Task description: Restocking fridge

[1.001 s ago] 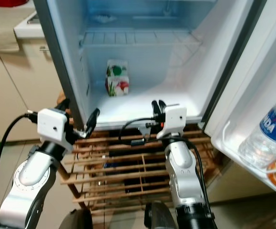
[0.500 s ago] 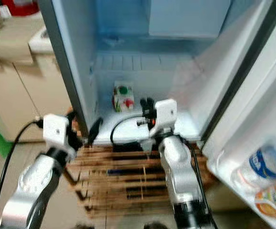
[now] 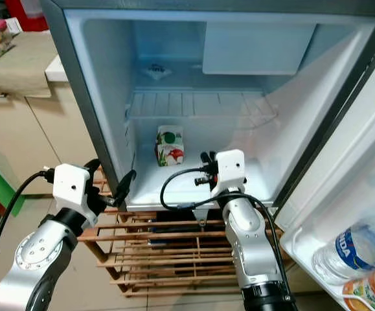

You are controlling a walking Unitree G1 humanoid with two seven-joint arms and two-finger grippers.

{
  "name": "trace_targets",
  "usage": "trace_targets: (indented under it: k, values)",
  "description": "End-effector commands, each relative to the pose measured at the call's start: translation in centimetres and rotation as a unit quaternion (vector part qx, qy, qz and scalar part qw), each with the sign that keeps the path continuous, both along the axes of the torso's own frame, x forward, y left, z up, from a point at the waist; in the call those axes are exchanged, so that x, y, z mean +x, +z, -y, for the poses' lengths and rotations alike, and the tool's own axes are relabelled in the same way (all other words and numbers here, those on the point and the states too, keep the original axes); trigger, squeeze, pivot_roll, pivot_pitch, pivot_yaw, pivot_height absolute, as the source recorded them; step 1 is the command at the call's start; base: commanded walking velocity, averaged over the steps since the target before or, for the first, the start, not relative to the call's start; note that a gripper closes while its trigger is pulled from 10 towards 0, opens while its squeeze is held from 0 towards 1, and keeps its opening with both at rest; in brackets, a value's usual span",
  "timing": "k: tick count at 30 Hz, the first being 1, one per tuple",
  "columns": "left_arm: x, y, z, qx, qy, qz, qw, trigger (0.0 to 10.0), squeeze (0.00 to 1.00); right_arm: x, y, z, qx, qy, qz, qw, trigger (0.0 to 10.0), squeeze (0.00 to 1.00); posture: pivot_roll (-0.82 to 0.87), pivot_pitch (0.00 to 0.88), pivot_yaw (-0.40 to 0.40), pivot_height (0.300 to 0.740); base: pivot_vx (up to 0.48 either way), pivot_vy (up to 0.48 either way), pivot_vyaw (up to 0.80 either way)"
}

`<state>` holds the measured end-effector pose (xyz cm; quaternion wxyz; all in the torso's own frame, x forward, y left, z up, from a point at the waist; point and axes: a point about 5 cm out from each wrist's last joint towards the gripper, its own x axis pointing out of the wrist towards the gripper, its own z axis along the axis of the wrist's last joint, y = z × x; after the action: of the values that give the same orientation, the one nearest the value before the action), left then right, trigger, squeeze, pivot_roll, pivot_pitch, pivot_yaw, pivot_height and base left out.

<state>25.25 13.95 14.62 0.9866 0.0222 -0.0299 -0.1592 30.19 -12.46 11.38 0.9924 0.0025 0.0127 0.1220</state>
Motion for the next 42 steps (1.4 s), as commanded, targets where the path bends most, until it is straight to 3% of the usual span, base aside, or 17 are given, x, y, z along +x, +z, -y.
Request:
trace_targets:
  k: [1,21,30,38,39,42]
  values:
    - [0.2,0.4,0.2,-0.009,-0.007,0.005,1.0,10.0,0.0,0.3,0.0,0.2,0.005,0.001,-0.008,1.0,10.0,0.0,-0.08,0.0,0.008,0.74,-0.326,0.0,0.0]
    - [2.0,0.5,0.8,-0.024,-0.006,0.018,1.0,10.0,0.0,0.3,0.1,0.8,-0.035,-0.021,0.003,0.999,10.0,0.0,-0.13,0.0,0.025,0.74,-0.222,0.0,0.0]
    - [0.6,0.2,1.4,-0.056,-0.049,0.014,0.997,10.0,0.0,0.1,0.0,1.4,-0.038,-0.028,0.001,0.999,10.0,0.0,-0.16,0.0,0.042,0.74,0.0,-0.083,0.0]
    - [0.6,0.2,1.6,-0.054,-0.056,0.017,0.997,10.0,0.0,0.1,0.5,1.2,-0.024,-0.021,0.014,0.999,10.0,0.0,-0.16,0.0,0.046,0.74,0.0,-0.42,0.0]
    - [0.8,0.2,1.4,-0.046,-0.048,0.017,0.998,10.0,0.0,0.1,0.6,1.2,-0.016,-0.018,0.019,1.0,10.0,1.0,-0.16,0.0,0.046,0.74,0.0,0.0,0.0]
    - [1.3,-0.2,1.1,-0.022,-0.03,0.007,0.999,10.0,0.0,-0.2,0.6,1.2,-0.013,-0.008,0.02,1.0,10.0,1.0,-0.16,0.0,0.05,0.74,0.0,0.0,0.0]
